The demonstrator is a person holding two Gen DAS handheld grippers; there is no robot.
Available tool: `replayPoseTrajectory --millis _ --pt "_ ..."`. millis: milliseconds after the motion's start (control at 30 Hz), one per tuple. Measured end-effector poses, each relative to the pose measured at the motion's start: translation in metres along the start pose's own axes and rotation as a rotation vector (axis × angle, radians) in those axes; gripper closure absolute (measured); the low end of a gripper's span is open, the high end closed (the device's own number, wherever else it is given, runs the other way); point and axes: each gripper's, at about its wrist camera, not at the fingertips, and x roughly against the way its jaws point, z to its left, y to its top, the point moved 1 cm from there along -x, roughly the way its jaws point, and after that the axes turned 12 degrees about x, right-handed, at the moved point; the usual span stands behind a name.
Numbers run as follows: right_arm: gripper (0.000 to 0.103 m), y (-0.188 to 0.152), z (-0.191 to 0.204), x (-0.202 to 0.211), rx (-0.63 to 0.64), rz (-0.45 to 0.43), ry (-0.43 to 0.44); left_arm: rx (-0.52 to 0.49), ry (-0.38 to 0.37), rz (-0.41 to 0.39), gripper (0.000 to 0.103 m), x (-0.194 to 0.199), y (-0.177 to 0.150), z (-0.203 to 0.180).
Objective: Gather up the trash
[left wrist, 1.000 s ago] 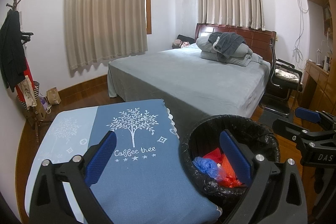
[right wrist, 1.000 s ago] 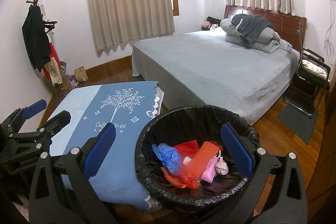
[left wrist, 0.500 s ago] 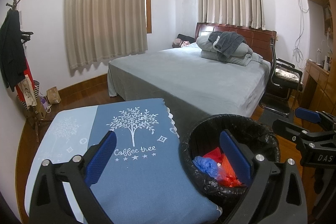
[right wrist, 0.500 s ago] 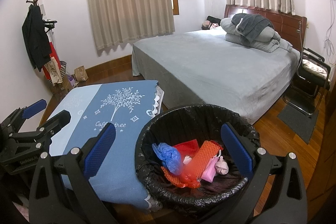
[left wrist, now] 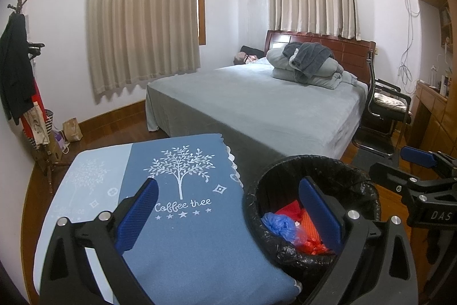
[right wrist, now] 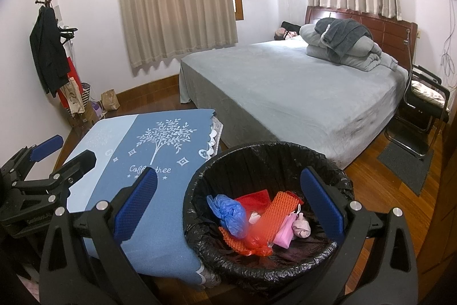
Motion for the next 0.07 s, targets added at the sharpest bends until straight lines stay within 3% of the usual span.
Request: replayPoseTrajectory --millis 67 --pt "0.005 0.0004 0.0004 0.0000 0.001 0.000 0.000 0.000 -0.001 0.001 0.006 0.0000 0.0002 0.0001"
